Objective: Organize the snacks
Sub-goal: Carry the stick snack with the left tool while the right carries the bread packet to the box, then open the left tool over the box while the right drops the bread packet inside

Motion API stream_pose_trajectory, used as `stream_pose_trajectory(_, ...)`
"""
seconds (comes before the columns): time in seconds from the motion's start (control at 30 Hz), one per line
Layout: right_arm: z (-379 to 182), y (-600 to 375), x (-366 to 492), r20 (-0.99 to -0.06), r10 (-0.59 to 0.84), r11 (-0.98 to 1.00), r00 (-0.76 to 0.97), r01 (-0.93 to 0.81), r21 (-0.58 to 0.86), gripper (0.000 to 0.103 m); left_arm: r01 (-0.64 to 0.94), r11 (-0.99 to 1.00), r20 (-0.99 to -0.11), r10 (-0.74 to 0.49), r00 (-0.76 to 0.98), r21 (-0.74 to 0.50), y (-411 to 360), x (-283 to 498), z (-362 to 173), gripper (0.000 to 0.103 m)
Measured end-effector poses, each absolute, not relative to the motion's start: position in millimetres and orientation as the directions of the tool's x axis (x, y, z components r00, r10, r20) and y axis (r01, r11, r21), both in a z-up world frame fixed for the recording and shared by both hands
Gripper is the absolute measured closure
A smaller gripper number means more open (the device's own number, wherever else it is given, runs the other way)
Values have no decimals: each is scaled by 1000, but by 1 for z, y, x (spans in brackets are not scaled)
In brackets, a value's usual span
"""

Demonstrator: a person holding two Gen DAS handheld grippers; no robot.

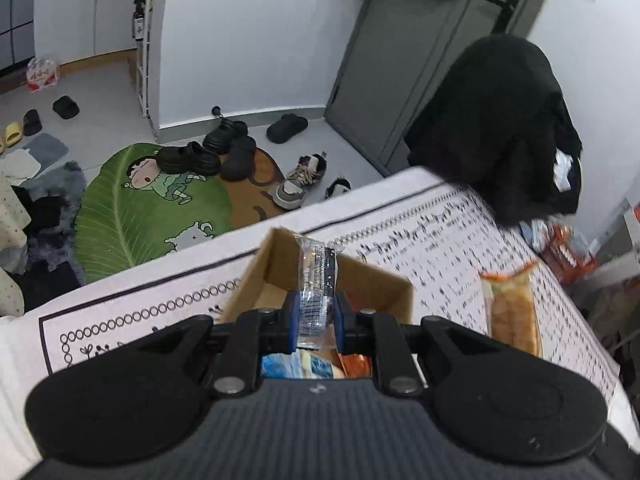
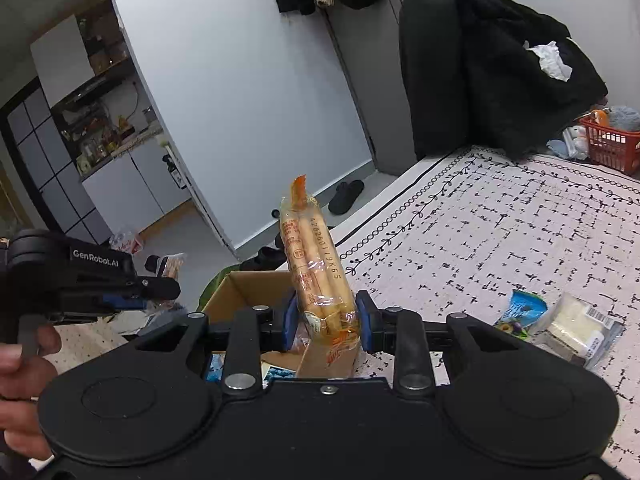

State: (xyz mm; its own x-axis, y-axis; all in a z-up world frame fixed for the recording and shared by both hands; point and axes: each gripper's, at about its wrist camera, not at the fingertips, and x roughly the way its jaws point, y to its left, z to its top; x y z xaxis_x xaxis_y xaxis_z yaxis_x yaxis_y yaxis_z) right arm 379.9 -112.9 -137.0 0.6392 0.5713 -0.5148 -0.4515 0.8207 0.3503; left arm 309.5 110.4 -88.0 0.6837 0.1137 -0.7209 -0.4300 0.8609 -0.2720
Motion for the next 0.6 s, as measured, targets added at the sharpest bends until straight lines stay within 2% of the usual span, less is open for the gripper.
stream_pose_trajectory(0.33,-150,-79,391,-553,569,821,609,-462,336,73,-433,846,-734,77,675,-310,135,322,-111,86)
stream_pose_trajectory(0.6,-158,-58,395,-583,561,823,588,-477,310,73,-391,844,-735,-6,678,-367,142,337,-135,86)
